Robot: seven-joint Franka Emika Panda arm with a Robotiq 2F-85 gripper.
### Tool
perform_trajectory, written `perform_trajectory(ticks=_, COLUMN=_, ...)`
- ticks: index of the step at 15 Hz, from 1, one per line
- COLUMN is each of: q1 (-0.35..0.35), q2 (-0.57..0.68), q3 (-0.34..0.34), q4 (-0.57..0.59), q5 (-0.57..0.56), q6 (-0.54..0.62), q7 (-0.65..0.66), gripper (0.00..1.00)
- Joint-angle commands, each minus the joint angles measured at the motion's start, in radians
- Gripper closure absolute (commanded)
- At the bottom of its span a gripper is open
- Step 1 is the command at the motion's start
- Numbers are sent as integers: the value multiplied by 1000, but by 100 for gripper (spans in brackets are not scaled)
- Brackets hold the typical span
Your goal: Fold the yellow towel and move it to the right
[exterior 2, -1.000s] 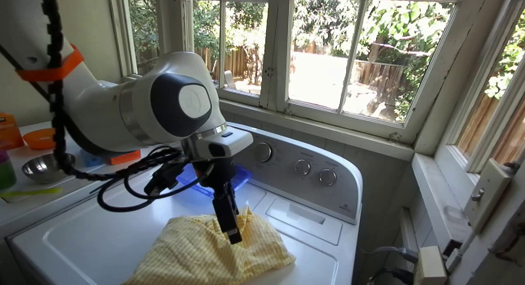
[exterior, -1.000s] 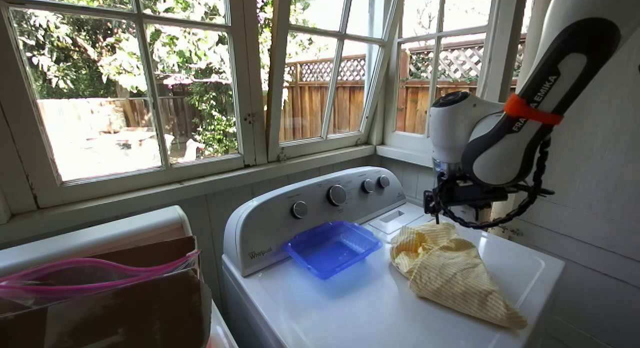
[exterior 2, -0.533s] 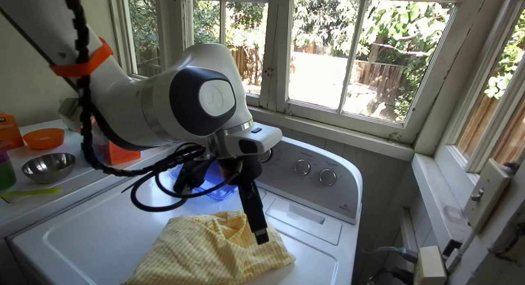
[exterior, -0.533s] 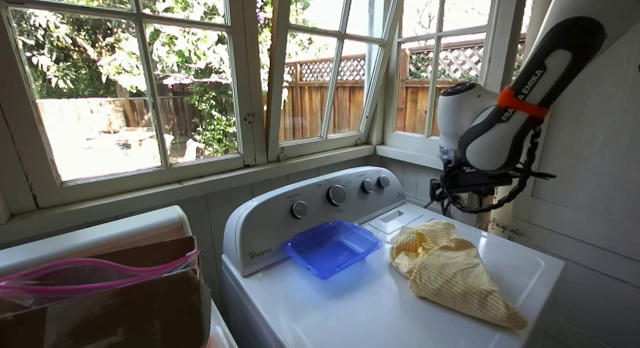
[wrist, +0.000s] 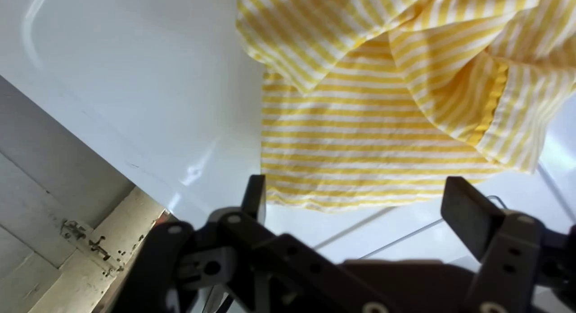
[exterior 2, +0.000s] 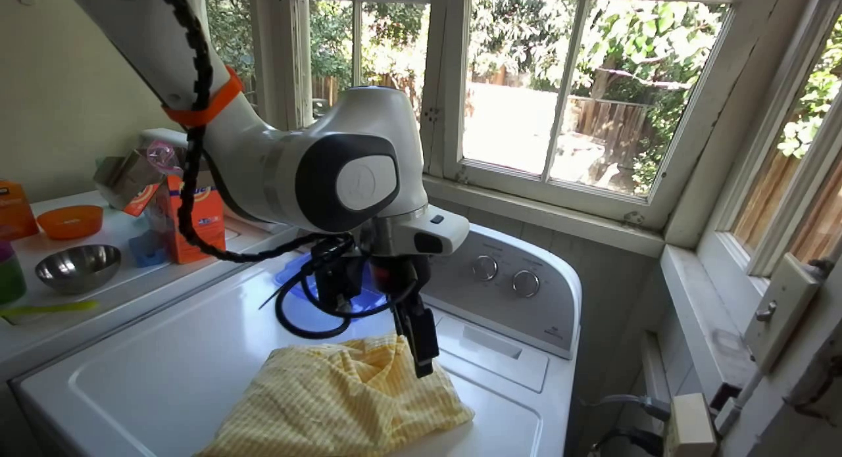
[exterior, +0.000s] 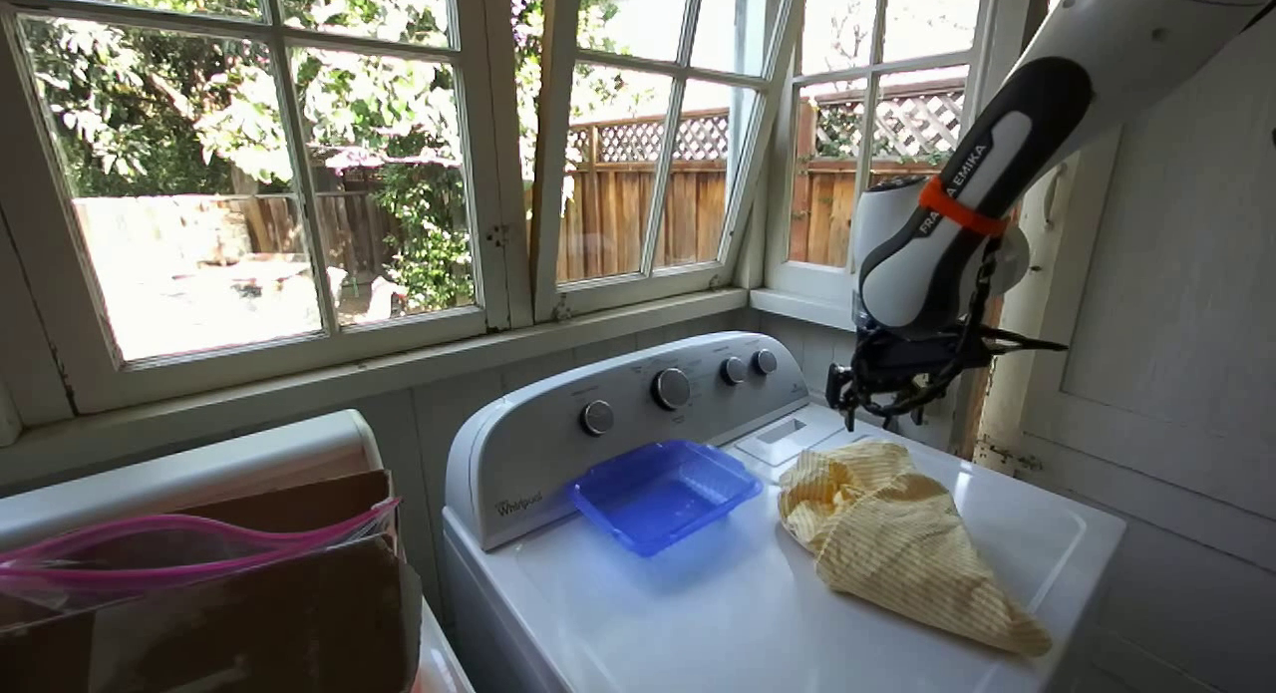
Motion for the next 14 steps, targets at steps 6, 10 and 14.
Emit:
perform_trajectory(ticks=6, q1=104, q2=114, q3=-90, q4=105, q5=158, q6=66, q7=-9, gripper=0)
perform_trajectory(ticks=10, q1=121, q2=211, q3=-92, q4=199, q5=309, q6=66, q7=-65, gripper=0)
perform_trajectory(ticks=14, q1=145, q2=289, q3=-126, q4=261, q5=329, q6=33, q7=-125, gripper=0)
